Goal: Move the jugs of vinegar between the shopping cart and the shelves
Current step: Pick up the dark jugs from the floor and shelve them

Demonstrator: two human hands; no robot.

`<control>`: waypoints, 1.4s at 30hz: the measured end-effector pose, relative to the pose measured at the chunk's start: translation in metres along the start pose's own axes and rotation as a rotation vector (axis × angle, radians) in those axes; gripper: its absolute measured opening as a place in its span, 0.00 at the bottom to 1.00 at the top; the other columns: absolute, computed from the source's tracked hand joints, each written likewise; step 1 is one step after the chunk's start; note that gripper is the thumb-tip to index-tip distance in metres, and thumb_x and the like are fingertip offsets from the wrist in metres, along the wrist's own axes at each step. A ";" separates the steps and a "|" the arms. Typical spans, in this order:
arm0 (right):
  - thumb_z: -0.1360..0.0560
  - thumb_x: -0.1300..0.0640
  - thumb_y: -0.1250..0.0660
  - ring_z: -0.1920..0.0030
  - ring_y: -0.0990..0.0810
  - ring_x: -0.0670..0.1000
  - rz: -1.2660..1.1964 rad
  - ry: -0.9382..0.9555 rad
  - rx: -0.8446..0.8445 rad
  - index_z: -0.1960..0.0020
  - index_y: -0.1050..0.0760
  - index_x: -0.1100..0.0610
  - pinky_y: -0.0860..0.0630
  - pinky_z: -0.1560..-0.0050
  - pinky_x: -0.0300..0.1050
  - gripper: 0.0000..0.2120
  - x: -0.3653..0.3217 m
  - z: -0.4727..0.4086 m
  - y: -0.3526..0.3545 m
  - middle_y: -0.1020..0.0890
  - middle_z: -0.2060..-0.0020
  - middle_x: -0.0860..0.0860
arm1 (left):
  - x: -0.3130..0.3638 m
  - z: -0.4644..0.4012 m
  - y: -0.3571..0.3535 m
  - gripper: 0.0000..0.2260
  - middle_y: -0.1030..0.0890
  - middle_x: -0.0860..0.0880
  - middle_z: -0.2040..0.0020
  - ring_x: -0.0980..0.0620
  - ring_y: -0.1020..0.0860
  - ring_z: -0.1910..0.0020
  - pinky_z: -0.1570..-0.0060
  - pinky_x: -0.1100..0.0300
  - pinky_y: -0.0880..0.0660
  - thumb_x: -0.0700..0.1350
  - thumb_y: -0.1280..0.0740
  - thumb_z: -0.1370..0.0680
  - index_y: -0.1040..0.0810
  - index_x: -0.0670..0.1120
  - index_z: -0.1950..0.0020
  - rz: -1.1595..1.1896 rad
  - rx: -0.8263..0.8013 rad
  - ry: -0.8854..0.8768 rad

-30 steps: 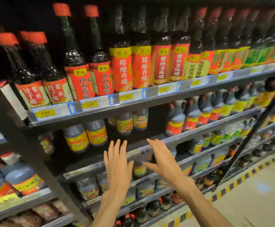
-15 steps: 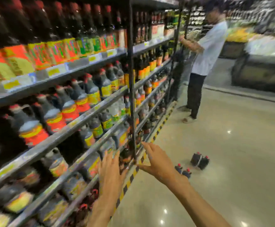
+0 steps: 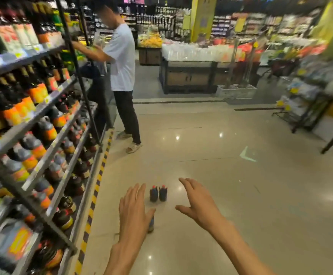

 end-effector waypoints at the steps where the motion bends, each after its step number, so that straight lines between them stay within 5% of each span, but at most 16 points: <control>1: 0.25 0.39 0.28 0.24 0.36 0.53 -0.009 -0.060 0.006 0.18 0.45 0.50 0.35 0.25 0.49 0.43 0.021 -0.008 0.008 0.36 0.23 0.49 | 0.015 -0.023 -0.010 0.34 0.45 0.51 0.17 0.49 0.48 0.18 0.22 0.52 0.50 0.55 0.33 0.19 0.45 0.52 0.18 0.025 -0.017 -0.020; 11: 0.23 0.40 0.30 0.24 0.35 0.52 -0.108 -0.459 0.198 0.18 0.45 0.48 0.38 0.27 0.48 0.40 0.195 -0.079 0.076 0.34 0.23 0.48 | 0.132 -0.204 -0.130 0.34 0.41 0.51 0.18 0.49 0.44 0.19 0.21 0.52 0.49 0.57 0.33 0.20 0.44 0.53 0.18 0.062 -0.234 -0.306; 21: 0.23 0.38 0.31 0.25 0.33 0.49 -0.184 -0.555 0.222 0.19 0.44 0.48 0.32 0.27 0.49 0.38 0.392 -0.208 0.111 0.33 0.24 0.46 | 0.226 -0.398 -0.255 0.31 0.37 0.53 0.21 0.52 0.40 0.22 0.22 0.50 0.44 0.57 0.34 0.19 0.41 0.53 0.19 0.061 -0.250 -0.336; 31: 0.23 0.42 0.29 0.25 0.33 0.50 -0.192 -0.290 0.055 0.20 0.41 0.49 0.33 0.27 0.50 0.38 0.487 -0.446 0.154 0.31 0.25 0.48 | 0.242 -0.560 -0.290 0.31 0.34 0.54 0.23 0.54 0.37 0.25 0.24 0.54 0.40 0.57 0.32 0.20 0.39 0.52 0.20 0.055 -0.067 -0.040; 34: 0.23 0.42 0.30 0.26 0.33 0.49 -0.171 -0.155 -0.018 0.20 0.41 0.49 0.35 0.32 0.42 0.37 0.485 -0.531 0.142 0.31 0.26 0.47 | 0.219 -0.604 -0.294 0.30 0.35 0.54 0.23 0.54 0.37 0.24 0.24 0.54 0.41 0.57 0.33 0.19 0.39 0.52 0.20 0.067 0.000 0.077; 42: 0.23 0.43 0.28 0.29 0.29 0.51 -0.161 0.220 -0.230 0.20 0.39 0.50 0.31 0.30 0.47 0.36 0.427 -0.753 0.085 0.28 0.28 0.49 | 0.117 -0.716 -0.299 0.31 0.32 0.52 0.23 0.51 0.33 0.25 0.26 0.50 0.34 0.56 0.31 0.21 0.38 0.52 0.21 0.084 0.190 0.406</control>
Point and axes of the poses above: each hand's wrist, its own z-axis away from the middle knuckle, its own y-axis out of the back of the hand, x = y × z, the point moved 4 cm from there along -z, towards the middle knuckle
